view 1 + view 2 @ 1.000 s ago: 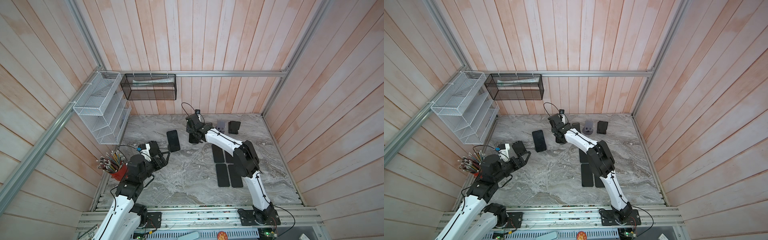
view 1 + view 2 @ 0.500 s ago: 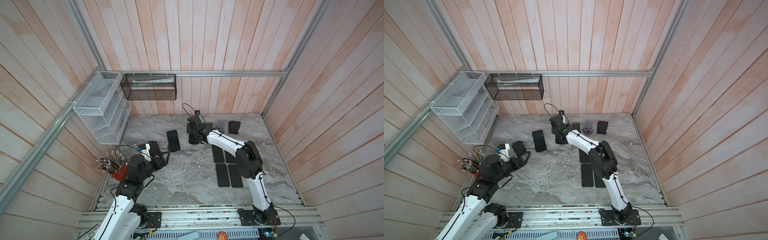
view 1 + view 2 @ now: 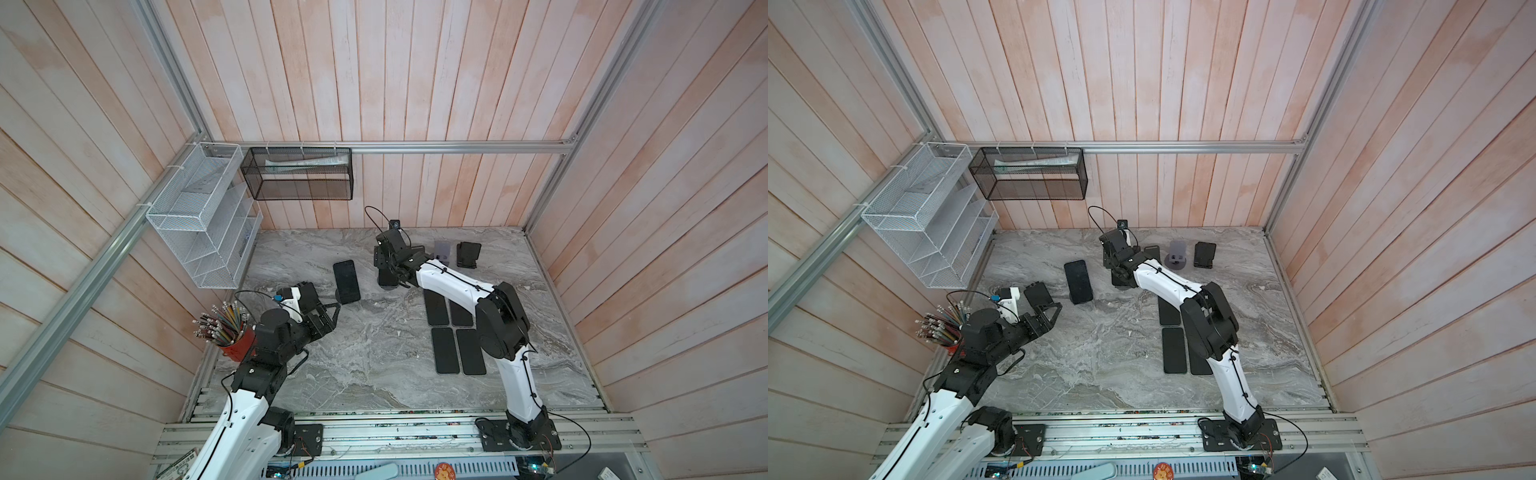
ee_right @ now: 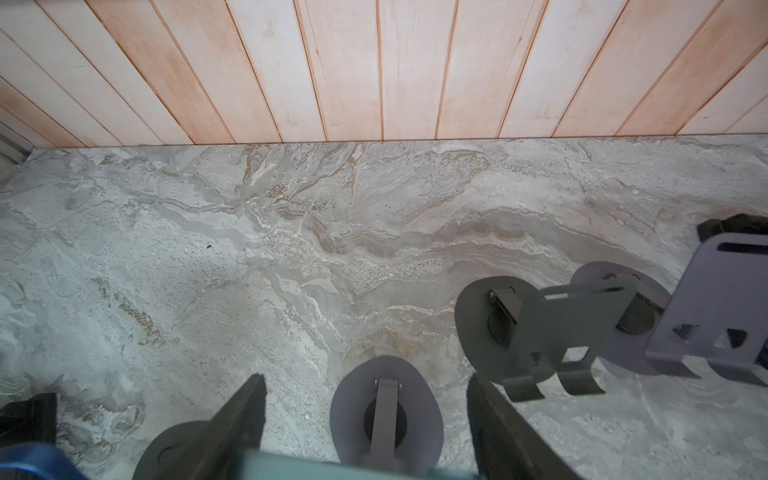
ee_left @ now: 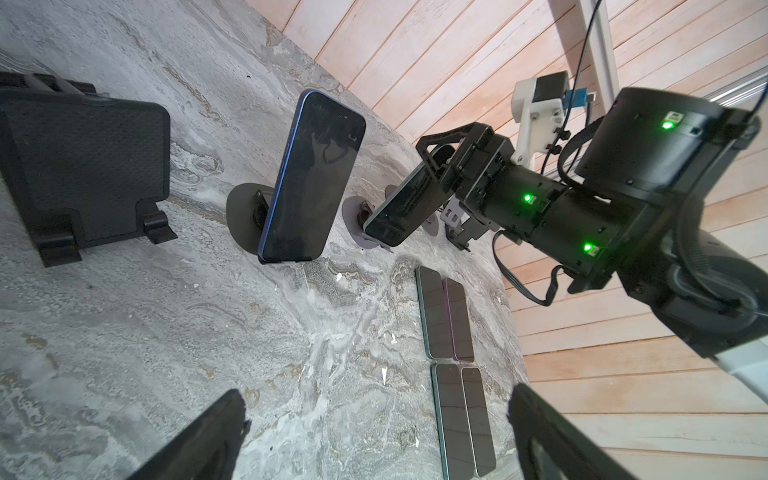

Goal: Remove the phone from the phone stand

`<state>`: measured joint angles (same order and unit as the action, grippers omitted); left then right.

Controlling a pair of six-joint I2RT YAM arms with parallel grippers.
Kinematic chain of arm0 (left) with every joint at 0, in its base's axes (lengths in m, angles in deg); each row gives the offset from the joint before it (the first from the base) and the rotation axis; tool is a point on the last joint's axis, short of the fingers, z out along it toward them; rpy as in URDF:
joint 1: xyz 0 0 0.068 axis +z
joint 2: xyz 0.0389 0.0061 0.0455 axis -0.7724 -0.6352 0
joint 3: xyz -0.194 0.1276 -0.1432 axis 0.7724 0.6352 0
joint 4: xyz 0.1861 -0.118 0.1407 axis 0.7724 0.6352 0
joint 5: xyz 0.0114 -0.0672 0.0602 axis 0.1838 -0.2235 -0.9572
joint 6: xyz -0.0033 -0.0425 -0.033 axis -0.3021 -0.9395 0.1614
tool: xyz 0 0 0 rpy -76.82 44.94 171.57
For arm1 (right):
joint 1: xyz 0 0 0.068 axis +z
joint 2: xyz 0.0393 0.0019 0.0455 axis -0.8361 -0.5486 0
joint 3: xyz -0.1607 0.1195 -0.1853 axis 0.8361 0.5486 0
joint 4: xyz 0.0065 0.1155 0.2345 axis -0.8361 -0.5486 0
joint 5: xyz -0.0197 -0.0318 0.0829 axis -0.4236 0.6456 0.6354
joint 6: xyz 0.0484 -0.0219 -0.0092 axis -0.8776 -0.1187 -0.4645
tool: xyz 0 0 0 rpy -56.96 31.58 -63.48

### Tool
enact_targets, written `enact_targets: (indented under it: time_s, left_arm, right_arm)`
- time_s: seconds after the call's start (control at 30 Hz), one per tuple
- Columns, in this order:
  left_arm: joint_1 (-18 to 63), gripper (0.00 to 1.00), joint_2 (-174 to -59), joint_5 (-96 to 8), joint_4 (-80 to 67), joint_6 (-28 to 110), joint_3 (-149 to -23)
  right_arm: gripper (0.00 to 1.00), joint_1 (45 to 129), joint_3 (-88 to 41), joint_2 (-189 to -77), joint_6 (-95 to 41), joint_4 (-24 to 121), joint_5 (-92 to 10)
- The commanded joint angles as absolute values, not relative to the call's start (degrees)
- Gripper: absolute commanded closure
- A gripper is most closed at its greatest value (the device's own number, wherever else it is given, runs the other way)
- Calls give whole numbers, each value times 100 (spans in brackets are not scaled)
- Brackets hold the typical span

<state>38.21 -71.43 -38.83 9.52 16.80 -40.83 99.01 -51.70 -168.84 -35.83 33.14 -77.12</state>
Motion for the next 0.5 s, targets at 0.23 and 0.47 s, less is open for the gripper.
enact_targets:
  time_s: [0.23,0.47]
  left_arm:
    - [3800,0,-7220,-3870,849,1741,-4150]
    - [3804,0,-7373,-3765,675,1699,-4086]
  right_arm:
    - [29,9918,-5122,-16407,-3399,3342,-7695]
    - [29,9977,-4948,-16130,-3341,3395,-7693]
